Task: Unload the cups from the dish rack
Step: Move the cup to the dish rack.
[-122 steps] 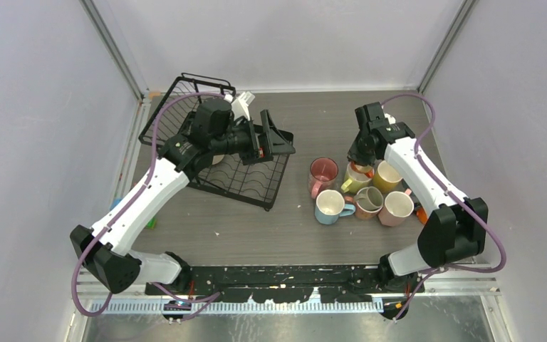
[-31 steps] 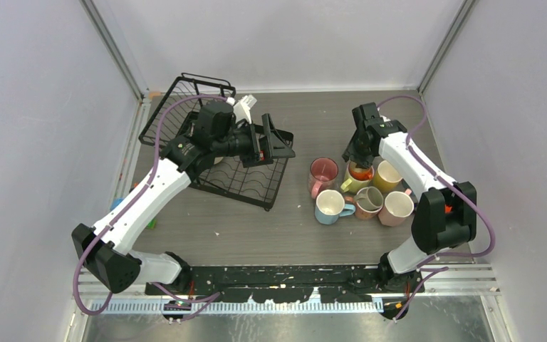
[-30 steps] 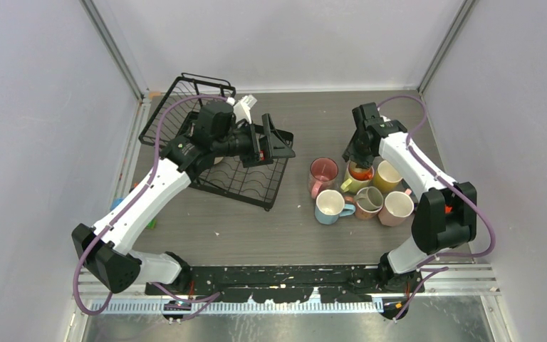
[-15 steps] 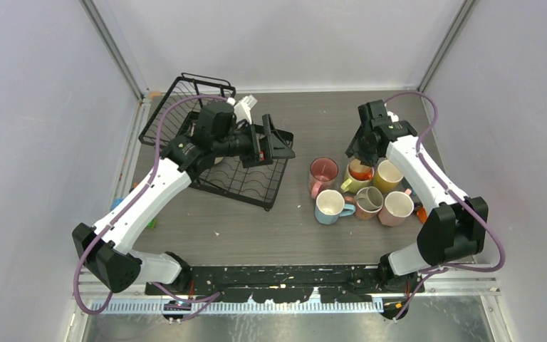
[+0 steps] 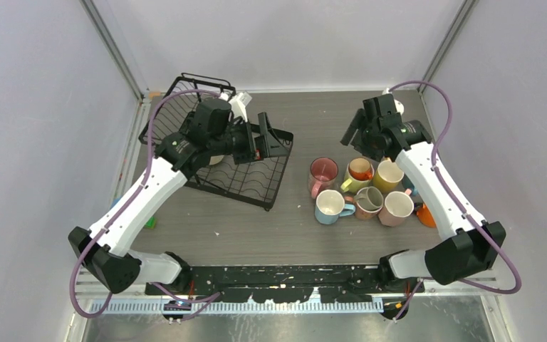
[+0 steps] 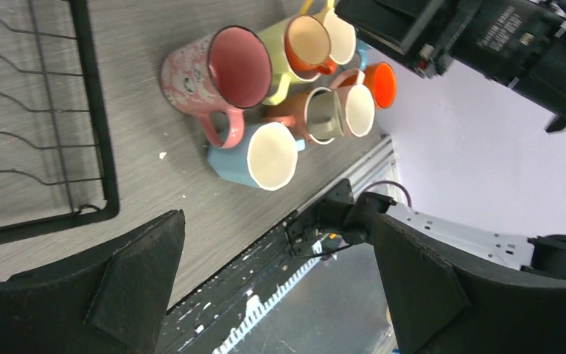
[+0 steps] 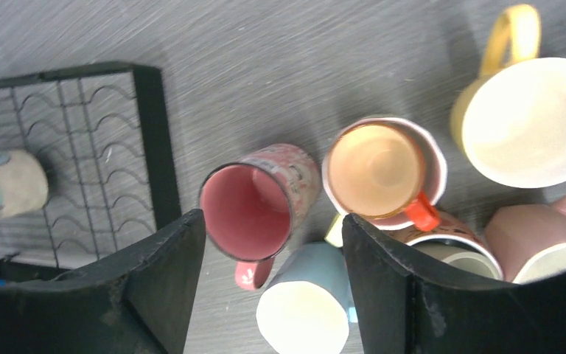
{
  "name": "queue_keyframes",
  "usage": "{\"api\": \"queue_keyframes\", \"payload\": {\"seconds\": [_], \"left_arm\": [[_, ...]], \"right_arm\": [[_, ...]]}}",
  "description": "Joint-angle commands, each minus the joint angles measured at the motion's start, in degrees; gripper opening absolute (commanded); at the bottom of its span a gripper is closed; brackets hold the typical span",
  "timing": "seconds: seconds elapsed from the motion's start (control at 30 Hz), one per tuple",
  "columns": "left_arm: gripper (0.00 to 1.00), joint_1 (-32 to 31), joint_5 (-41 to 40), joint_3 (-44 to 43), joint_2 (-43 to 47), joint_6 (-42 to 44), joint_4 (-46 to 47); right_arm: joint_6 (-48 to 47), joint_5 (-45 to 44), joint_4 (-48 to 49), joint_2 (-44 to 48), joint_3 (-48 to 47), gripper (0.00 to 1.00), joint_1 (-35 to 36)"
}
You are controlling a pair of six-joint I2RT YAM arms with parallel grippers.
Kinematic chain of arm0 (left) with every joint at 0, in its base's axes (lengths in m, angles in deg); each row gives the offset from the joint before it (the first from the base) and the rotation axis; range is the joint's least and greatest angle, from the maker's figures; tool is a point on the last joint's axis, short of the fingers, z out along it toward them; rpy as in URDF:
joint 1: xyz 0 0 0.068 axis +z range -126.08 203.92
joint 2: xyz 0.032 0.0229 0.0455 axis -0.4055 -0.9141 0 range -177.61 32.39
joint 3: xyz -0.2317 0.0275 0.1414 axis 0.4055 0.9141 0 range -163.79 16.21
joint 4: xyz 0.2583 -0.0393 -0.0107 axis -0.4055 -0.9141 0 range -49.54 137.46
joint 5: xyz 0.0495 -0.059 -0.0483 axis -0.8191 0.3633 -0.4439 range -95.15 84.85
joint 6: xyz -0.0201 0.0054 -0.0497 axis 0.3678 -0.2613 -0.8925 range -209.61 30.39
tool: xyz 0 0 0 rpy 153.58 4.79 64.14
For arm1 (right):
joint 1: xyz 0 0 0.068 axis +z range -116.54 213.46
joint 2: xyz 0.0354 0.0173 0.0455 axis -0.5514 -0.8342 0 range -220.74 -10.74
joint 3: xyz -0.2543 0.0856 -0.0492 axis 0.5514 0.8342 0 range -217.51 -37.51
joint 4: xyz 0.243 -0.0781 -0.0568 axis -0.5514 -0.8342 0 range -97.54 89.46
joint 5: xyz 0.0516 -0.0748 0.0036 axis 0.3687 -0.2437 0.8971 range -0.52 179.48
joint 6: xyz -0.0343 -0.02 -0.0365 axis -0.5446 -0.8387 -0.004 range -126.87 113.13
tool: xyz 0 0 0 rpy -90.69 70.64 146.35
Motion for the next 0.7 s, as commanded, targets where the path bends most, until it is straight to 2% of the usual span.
{"api": "queue_keyframes", "payload": {"seconds": [0.0, 0.1, 0.2, 0.47, 0.67], "left_arm": [[1.00, -0.13, -6.90, -3.66, 2.95, 4.01, -5.12], [1.00, -0.03, -11.55, -4.47, 3.66, 5.75, -7.87], [1.00, 0.04, -16.00, -5.67, 4.09, 7.26, -10.29], [1.00, 2.86, -24.74, -11.92, 4.26, 10.39, -15.93], [1.00, 5.77, -25.13, -14.27, 4.47, 10.94, -17.82]], "right_arm": [[0.61, -0.26, 1.05, 0.65, -4.42, 0.77, 4.85], [1.21, -0.24, 2.65, -1.41, -6.23, 0.86, 8.43], [2.15, 1.23, 5.81, -4.43, -7.97, 0.90, 12.13], [3.17, 2.85, 9.37, -15.34, -13.44, 0.93, 18.71], [3.41, 2.96, 10.20, -22.49, -16.57, 0.93, 20.23]]}}
